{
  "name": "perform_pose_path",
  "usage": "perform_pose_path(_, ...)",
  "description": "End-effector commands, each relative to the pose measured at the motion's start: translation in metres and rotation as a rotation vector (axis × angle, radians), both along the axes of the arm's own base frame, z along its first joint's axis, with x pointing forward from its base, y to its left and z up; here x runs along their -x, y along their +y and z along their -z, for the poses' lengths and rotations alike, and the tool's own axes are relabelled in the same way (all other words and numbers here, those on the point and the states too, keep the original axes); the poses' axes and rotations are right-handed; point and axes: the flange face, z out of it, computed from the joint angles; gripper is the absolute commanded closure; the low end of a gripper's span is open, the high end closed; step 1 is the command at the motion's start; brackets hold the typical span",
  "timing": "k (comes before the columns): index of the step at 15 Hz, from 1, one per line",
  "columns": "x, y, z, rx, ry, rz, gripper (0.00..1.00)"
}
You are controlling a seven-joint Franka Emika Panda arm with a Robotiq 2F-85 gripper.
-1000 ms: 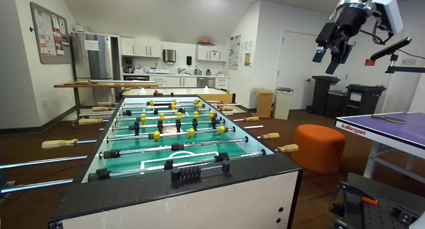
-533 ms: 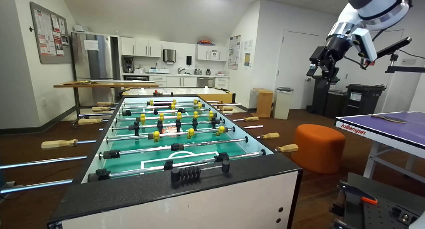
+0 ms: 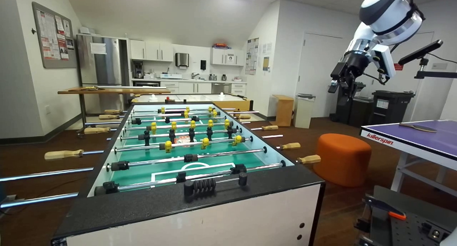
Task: Rotate the first rod forward
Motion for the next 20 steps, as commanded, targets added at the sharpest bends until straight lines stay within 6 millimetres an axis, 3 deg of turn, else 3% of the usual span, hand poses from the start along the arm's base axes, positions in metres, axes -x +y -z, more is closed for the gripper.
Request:
perform_pose_path(1, -0.001, -0.013, 0.003, -0.143, 0.016, 0.001, 0.00)
perform_pose_path(6, 0.013, -0.079, 0.042, -0.413, -0.047, 0.051, 0.00)
perform_pose_path(10, 0.024, -0.121, 0.083, -0.508, -0.103, 0.087, 0.00)
perform_pose_path(14, 0.015, -0.138, 0.145, -0.565, -0.055, 0.123, 0.00)
perform_pose_path(15, 0.029, -0.126, 0.122, -0.537, -0.088, 0.134, 0.00)
perform_pose_path(17, 0.022, -0.131, 0.148, -0.544, -0.053, 0.137, 0.00)
perform_pose_path(20, 0.017, -0.134, 0.156, -0.541, -0.038, 0.128, 0.00)
